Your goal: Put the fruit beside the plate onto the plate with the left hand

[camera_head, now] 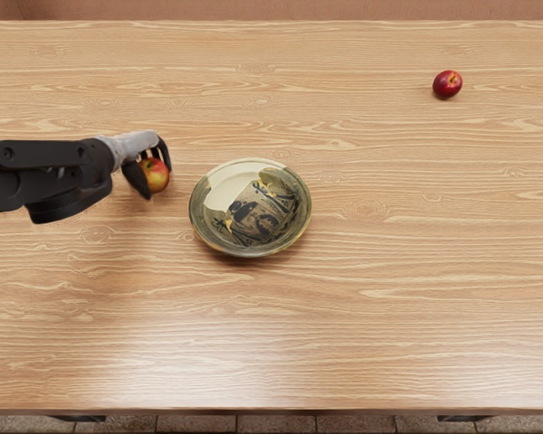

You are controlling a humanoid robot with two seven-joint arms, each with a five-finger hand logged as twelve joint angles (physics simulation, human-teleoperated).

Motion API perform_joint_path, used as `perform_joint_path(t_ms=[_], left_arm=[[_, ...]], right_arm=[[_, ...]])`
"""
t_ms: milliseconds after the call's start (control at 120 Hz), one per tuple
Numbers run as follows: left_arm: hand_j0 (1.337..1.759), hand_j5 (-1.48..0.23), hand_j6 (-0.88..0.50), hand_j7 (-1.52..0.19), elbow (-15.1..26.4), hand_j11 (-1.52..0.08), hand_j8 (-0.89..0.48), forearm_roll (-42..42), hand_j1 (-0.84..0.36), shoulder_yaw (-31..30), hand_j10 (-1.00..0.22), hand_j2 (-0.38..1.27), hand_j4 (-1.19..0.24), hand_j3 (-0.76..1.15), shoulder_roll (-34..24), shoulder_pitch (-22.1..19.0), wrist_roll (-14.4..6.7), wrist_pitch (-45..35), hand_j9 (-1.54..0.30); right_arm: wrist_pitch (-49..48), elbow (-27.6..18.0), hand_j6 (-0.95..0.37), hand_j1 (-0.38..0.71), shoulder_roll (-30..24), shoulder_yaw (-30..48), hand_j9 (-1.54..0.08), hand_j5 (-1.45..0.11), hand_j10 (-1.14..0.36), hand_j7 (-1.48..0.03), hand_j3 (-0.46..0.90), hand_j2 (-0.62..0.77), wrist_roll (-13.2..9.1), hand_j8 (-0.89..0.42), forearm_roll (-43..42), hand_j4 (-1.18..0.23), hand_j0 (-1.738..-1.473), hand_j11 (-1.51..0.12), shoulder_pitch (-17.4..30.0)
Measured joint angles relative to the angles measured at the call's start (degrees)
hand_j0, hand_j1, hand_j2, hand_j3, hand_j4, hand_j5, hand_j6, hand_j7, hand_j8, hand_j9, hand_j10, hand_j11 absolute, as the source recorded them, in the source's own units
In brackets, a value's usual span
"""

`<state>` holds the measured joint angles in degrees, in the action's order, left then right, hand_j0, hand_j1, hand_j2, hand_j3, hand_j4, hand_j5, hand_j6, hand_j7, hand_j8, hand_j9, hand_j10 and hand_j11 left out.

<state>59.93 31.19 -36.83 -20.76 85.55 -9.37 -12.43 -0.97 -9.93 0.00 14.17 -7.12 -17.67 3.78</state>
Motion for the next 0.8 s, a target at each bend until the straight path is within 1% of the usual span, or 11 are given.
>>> perform_joint_path(t_ms=[58, 150, 317, 458, 500, 542, 617, 800], left_arm=[[1.652, -0.93, -0.39, -0.93, 0.38, -0.93, -0.47, -0.06, -0.26, 0.02, -0.68, 0.21, -0.56, 0.0, -0.9, 0.98, -0.05, 0.02, -0.93], [1.653, -0.95, -0.39, -0.93, 1.31, -0.93, -0.46, -0.21, -0.26, 0.24, -0.69, 0.27, -0.55, 0.0, -1.47, 3.19, -0.14, 0.33, -0.93], [1.654, -0.96, -0.38, -0.93, 3.19, -0.93, -0.46, -0.24, -0.27, 1.82, -0.7, 0.27, -0.54, 0.0, -1.57, 5.85, -1.35, 0.8, -0.93], [1.654, -0.96, -0.38, -0.93, 3.71, -0.93, -0.46, -0.36, -0.28, 2.59, -0.7, 0.28, -0.54, 0.0, 2.4, 7.67, -2.05, 0.9, -0.93], [1.654, -0.97, -0.38, -0.94, 3.78, -0.93, -0.46, -0.46, -0.29, 2.81, -0.7, 0.32, -0.54, 0.0, 3.69, 8.2, -2.26, 0.94, -0.93], [1.654, -0.97, -0.38, -0.94, 3.82, -0.93, -0.45, -0.47, -0.29, 2.97, -0.7, 0.31, -0.53, 0.0, 5.01, 8.39, -2.42, 0.94, -0.93], [1.654, -0.98, -0.37, -0.94, 3.88, -0.93, -0.44, -0.61, -0.31, 3.21, -0.7, 0.35, -0.52, 0.0, 7.28, 8.81, -2.75, 0.94, -0.93], [1.655, -0.99, -0.35, -0.93, 4.96, -0.93, -0.42, -0.72, -0.35, 4.6, -0.7, 0.42, -0.5, 0.0, 10.47, 9.63, -3.82, 0.95, -0.93]], right_arm=[[0.0, 0.0, -0.03, -0.31, 0.0, -0.01, -0.04, -0.04, -0.03, -0.04, 0.0, -0.01, 0.0, -0.03, 0.0, -0.03, -1.658, -0.04, 0.0], [0.01, 0.0, -0.03, -0.31, 0.0, 0.0, -0.04, -0.04, -0.03, -0.04, 0.0, -0.01, 0.0, -0.03, 0.0, -0.03, -1.658, -0.04, 0.0], [0.01, 0.0, -0.03, -0.31, 0.0, -0.01, -0.04, -0.04, -0.03, -0.04, 0.0, -0.01, 0.0, -0.03, 0.0, -0.03, -1.658, -0.04, 0.0], [0.01, 0.0, -0.03, -0.31, 0.0, 0.0, -0.04, -0.04, -0.03, -0.04, 0.0, -0.01, 0.0, -0.03, 0.0, -0.03, -1.658, -0.04, 0.0], [0.0, 0.0, -0.03, -0.31, 0.0, 0.0, -0.04, -0.04, -0.03, -0.04, 0.0, -0.01, 0.0, -0.03, 0.0, -0.03, -1.658, -0.04, 0.0], [0.0, 0.0, -0.03, -0.31, 0.0, 0.0, -0.04, -0.04, -0.03, -0.04, 0.0, -0.01, 0.0, -0.03, 0.0, -0.03, -1.658, -0.04, 0.0], [0.0, 0.0, -0.03, -0.31, 0.0, 0.0, -0.04, -0.04, -0.03, -0.04, 0.0, -0.01, 0.0, -0.03, 0.0, -0.03, -1.658, -0.04, 0.0], [0.0, 0.0, -0.03, -0.31, 0.0, 0.0, -0.04, -0.04, -0.03, -0.04, 0.0, -0.01, 0.0, -0.03, 0.0, -0.03, -1.658, -0.04, 0.0]])
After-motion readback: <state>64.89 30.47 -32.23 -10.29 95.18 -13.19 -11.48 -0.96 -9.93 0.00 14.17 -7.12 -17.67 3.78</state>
